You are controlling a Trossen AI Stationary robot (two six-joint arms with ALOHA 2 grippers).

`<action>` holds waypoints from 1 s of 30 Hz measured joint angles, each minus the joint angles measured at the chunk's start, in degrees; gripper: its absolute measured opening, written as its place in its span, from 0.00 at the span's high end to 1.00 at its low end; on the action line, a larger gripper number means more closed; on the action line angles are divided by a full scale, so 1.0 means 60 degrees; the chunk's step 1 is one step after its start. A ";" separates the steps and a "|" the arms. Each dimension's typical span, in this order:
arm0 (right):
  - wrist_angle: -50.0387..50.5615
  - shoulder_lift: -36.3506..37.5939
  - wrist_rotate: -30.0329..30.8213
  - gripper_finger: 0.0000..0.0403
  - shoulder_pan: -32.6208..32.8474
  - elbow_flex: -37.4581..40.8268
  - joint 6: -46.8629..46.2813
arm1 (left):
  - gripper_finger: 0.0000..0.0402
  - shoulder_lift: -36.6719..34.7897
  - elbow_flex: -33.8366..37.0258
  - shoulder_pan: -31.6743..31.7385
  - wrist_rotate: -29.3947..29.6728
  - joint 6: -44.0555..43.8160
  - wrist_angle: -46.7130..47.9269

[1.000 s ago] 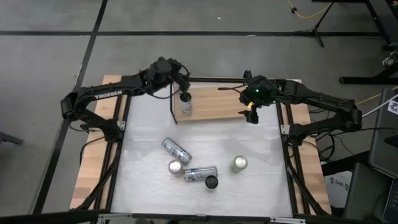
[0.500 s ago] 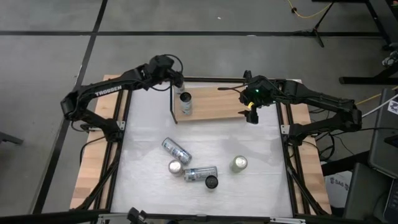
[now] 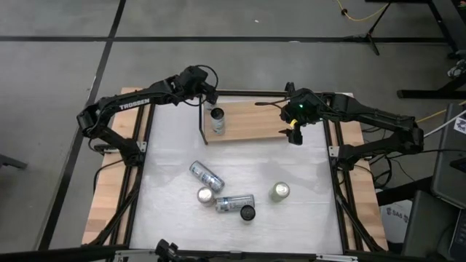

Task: Place canned beverage on shelf
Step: Adjust the white-blue soda can on the shelf

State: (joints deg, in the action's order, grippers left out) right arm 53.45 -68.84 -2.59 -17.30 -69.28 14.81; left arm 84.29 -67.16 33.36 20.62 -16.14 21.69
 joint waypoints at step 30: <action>-0.0003 0.0000 0.0000 0.22 0.0003 0.0000 0.0000 | 0.26 0.0008 0.0000 -0.0007 -0.0361 -0.0486 0.0072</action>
State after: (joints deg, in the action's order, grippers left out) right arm 53.43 -68.84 -2.59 -17.28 -69.28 14.81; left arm 84.33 -67.16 33.32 18.46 -19.06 22.12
